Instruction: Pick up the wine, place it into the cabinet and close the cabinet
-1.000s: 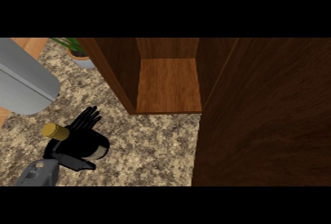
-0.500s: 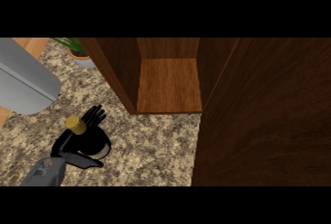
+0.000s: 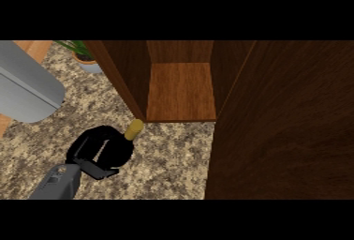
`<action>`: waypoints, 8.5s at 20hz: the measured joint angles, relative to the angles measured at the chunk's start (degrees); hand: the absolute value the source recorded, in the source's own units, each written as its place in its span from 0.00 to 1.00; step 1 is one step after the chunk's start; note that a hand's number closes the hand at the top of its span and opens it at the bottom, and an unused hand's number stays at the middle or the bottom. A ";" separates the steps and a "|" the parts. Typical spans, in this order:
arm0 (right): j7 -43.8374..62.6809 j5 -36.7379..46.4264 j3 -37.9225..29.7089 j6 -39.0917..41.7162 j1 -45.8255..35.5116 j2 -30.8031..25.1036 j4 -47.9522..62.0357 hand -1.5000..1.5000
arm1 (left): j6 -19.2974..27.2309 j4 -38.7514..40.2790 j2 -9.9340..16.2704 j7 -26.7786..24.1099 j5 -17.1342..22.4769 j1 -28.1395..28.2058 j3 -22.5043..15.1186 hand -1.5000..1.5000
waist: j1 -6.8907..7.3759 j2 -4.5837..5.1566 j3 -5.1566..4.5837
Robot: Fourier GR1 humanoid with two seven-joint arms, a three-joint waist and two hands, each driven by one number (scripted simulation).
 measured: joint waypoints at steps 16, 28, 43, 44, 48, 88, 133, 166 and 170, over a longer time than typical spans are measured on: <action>-0.91 0.58 -0.95 0.44 1.20 -0.28 -0.05 0.00 | 12.86 -0.65 -6.19 1.42 13.49 4.39 10.80 1.00 | 1.35 -0.32 0.13; -2.11 -1.30 -4.80 2.84 1.42 -0.90 0.94 0.00 | 19.57 -20.69 -12.33 9.16 16.62 12.89 8.00 1.00 | 1.36 -0.29 0.14; -1.96 -2.19 -4.78 3.55 1.83 -0.44 1.58 0.00 | 42.32 -43.94 -14.57 18.50 24.65 19.76 -16.10 1.00 | 1.05 -0.23 0.11; -2.07 -2.18 -4.81 3.57 1.67 -0.42 1.68 0.00 | 43.57 -43.62 -14.58 18.01 25.46 19.33 -17.36 1.00 | 1.03 -0.21 0.11; -1.12 -2.26 -4.80 3.50 0.98 -0.61 1.65 0.00 | 47.40 -41.16 -14.61 16.86 28.84 16.75 -19.69 1.00 | 0.92 -0.18 0.10; -5.04 -6.23 -7.11 6.03 2.66 -0.49 3.65 0.00 | 52.33 1.16 -14.64 1.81 57.40 -23.16 -23.91 1.00 | -0.23 0.13 0.06; -10.51 -4.82 -2.14 8.00 -0.35 1.69 10.17 0.00 | 58.80 8.01 -13.74 2.27 73.39 -33.28 -30.93 0.00 | -6.59 1.58 0.01; -11.12 -5.31 -3.17 8.26 0.63 1.24 9.93 0.00 | 66.36 8.45 -14.63 -4.29 79.82 -38.97 -43.77 0.00 | -4.64 1.22 0.06; -10.22 -5.19 -2.46 8.00 0.75 1.30 9.00 0.00 | 66.30 5.64 -14.60 -6.31 81.43 -37.07 -44.91 0.00 | -4.56 1.14 0.06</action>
